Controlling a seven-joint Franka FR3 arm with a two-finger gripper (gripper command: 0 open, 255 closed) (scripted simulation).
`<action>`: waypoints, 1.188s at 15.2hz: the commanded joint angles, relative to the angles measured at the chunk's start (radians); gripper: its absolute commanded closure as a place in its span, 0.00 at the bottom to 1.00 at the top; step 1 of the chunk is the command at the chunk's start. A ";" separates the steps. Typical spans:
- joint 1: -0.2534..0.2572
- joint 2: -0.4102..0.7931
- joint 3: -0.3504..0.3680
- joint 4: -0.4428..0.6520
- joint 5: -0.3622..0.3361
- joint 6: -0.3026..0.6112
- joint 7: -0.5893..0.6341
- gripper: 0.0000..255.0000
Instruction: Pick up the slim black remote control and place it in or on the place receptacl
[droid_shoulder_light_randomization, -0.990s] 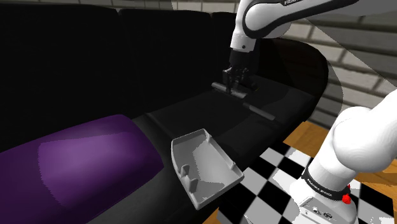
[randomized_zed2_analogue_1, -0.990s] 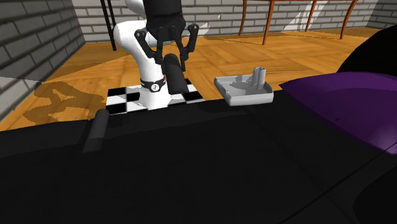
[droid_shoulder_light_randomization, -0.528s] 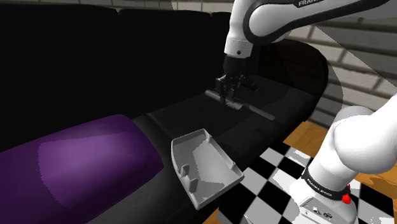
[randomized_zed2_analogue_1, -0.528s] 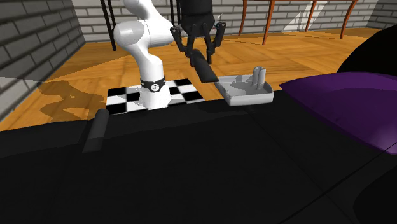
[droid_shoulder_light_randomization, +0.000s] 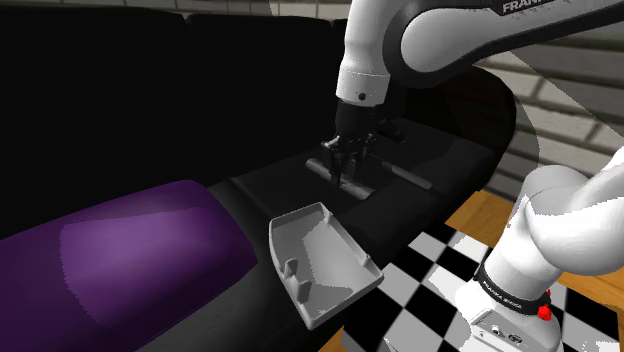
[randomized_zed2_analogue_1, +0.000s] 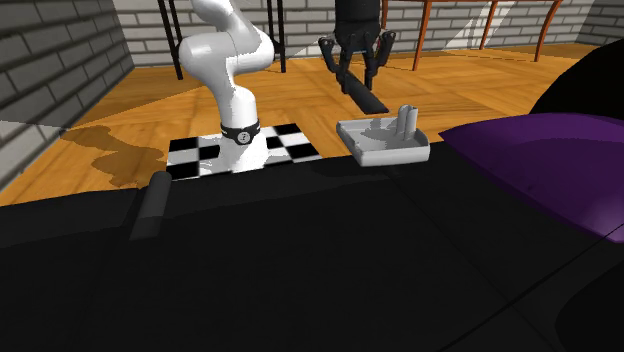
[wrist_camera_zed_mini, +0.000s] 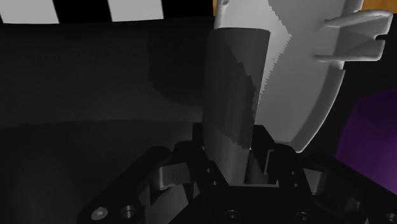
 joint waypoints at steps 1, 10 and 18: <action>0.018 0.004 0.035 0.002 0.016 0.008 0.045 1.00; 0.076 0.066 0.168 0.033 0.058 0.062 0.206 1.00; 0.078 0.108 0.187 -0.044 0.065 0.180 0.202 1.00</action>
